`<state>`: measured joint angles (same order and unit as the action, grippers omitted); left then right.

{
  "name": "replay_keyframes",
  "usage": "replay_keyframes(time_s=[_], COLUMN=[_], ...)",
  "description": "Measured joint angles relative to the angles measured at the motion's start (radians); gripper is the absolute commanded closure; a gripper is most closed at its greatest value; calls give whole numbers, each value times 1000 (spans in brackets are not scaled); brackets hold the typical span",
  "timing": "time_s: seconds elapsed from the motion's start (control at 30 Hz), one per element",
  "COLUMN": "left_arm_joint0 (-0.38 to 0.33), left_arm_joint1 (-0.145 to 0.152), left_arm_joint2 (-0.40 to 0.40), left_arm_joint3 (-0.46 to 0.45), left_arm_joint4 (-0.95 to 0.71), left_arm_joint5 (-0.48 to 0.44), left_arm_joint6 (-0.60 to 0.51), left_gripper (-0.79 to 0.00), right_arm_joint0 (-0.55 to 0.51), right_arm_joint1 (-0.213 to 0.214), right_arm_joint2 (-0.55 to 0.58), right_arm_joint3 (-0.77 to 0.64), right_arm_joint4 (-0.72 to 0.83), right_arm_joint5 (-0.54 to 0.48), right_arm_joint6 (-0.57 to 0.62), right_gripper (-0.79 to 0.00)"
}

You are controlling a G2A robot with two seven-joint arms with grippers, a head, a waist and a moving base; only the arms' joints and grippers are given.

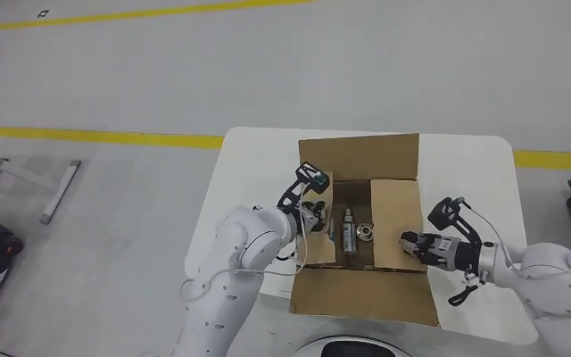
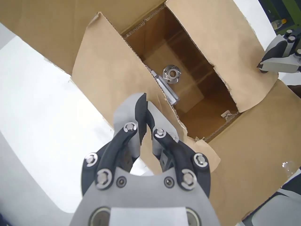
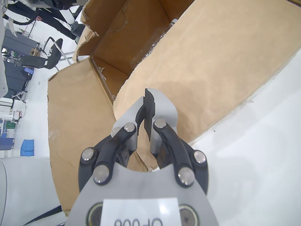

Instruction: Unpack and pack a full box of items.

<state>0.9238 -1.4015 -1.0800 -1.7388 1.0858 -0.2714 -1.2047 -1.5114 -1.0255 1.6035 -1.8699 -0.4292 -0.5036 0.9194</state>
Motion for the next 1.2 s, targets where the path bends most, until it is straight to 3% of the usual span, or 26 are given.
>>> replay_keyframes(time_s=[0.33, 0.57, 0.73, 1.2], left_arm_joint0=[-14, -25, -27, -19], left_arm_joint1=[4, 7, 10, 24], left_arm_joint2=[25, 48, 44, 23], left_arm_joint3=[91, 124, 134, 137], left_arm_joint4=[-12, 2, 4, 7], left_arm_joint5=[-26, -31, -8, 12], left_arm_joint6=[21, 23, 30, 12], left_gripper=[0, 0, 0, 0], right_arm_joint0=[28, 178, 298, 602], right_arm_joint1=[1, -1, -5, -30], right_arm_joint2=[121, 127, 76, -143], right_arm_joint3=[49, 214, 353, 719], right_arm_joint4=[43, 103, 155, 221], right_arm_joint5=[174, 304, 297, 147], right_arm_joint6=[-218, -296, -292, -187], right_gripper=[0, 0, 0, 0])
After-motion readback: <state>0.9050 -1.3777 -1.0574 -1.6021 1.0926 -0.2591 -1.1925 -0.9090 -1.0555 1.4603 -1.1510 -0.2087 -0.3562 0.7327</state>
